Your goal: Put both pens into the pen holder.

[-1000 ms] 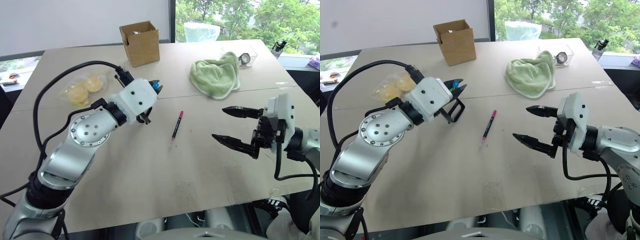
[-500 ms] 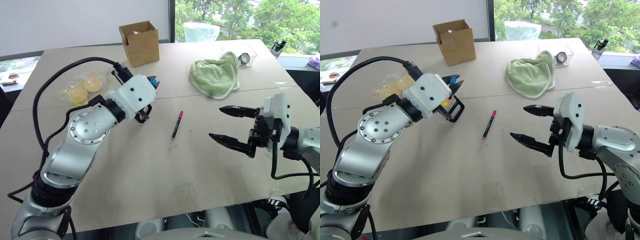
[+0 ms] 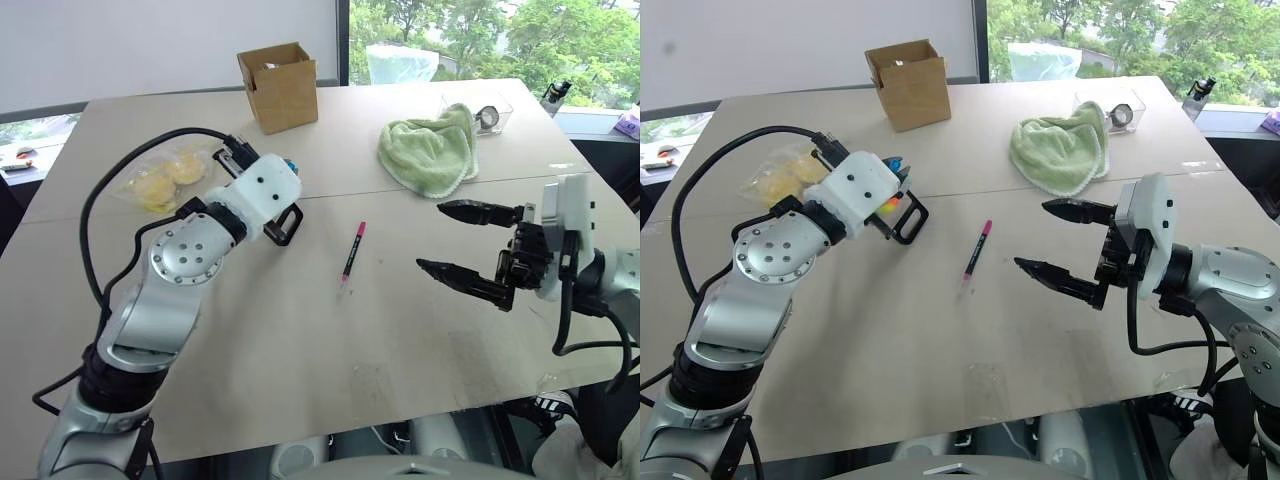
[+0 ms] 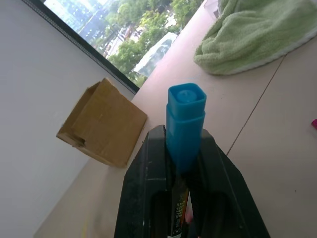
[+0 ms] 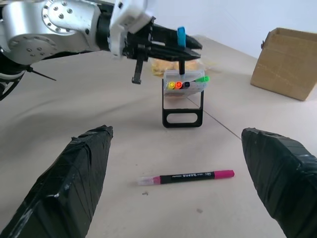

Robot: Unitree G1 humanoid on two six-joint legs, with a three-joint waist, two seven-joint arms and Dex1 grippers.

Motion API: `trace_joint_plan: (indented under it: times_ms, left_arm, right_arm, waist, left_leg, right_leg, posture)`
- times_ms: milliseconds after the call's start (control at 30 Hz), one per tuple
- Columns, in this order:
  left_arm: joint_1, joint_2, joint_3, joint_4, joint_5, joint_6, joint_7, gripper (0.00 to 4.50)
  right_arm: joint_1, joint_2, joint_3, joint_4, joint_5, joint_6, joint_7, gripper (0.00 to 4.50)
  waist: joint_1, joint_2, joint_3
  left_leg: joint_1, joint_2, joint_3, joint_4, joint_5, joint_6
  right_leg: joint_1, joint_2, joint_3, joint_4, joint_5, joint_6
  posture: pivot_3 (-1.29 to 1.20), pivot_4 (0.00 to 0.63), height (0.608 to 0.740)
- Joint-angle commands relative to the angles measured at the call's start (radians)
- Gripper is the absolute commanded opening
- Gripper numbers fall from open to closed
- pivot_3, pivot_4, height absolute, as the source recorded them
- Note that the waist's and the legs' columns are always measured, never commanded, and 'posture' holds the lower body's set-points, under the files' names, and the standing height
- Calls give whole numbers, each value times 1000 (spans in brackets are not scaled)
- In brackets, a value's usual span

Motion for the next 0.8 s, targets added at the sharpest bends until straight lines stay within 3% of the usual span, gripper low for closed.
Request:
trace_joint_plan:
  times_ms: [33, 100, 233, 333, 400, 433, 533, 800]
  left_arm:
    - [-6, -15, 54, -15, -4, -40, -6, 1849]
    - [-9, -28, 68, -25, -34, -60, -31, 2682]
    - [-31, -82, 113, -72, -235, 47, -150, 4415]
    - [-117, -147, 143, -90, -424, 350, -178, 4415]
    - [-164, -155, 139, -96, -478, 474, -172, 4415]
    - [-250, -241, 186, -52, -518, 654, -145, 4415]
    - [-423, -331, 177, 50, -531, 952, -56, 4415]
    - [-635, -347, -31, 577, -786, 1012, 241, 4415]
  right_arm:
    - [-16, -10, -29, -36, 16, -20, -17, 4500]
    - [-14, -12, -29, -42, 16, -17, -27, 4500]
    - [-7, -14, -33, -48, 18, -12, -43, 4500]
    - [8, -15, -41, -56, 20, -10, -58, 4500]
    - [11, -16, -42, -60, 21, -8, -68, 4500]
    - [18, -17, -52, -67, 26, -6, -77, 4500]
    - [39, -27, -75, -89, 44, 3, -99, 4500]
    - [128, -53, -139, -160, 78, 9, -155, 4500]
  waist:
    - [0, 0, 0]
    - [0, 0, 0]
    - [0, 0, 0]
    - [2, -1, 0]
    - [1, -1, 0]
    - [-1, -1, 1]
    - [6, -4, 2]
    - [-3, -3, 2]
  left_leg:
    - [0, 0, 0, 0, 0, 0]
    - [0, 0, 0, 0, 0, 0]
    - [0, 0, 0, 0, 0, 0]
    - [-1, 0, 0, 2, 0, 0]
    - [0, 0, -1, 3, 0, 0]
    - [0, 0, -2, 3, 0, 0]
    - [-1, -1, -6, 7, 0, 0]
    - [0, 0, -9, 8, 0, 0]
  right_leg:
    - [0, 0, 0, 0, 0, 0]
    - [0, 0, 0, 0, 0, 0]
    - [0, -1, 0, 0, 2, -3]
    - [0, -1, -1, 1, 0, 0]
    - [2, -1, -1, 1, 0, 1]
    - [2, 0, -1, 1, 0, 1]
    - [3, 1, -4, 3, 0, 1]
    - [6, 4, -2, 4, 0, 1]
  posture:
    - [0, 150, 740]
    - [0, 150, 740]
    - [0, 150, 740]
    - [0, 150, 740]
    - [0, 150, 740]
    - [0, 150, 740]
    - [0, 150, 740]
    - [0, 150, 740]
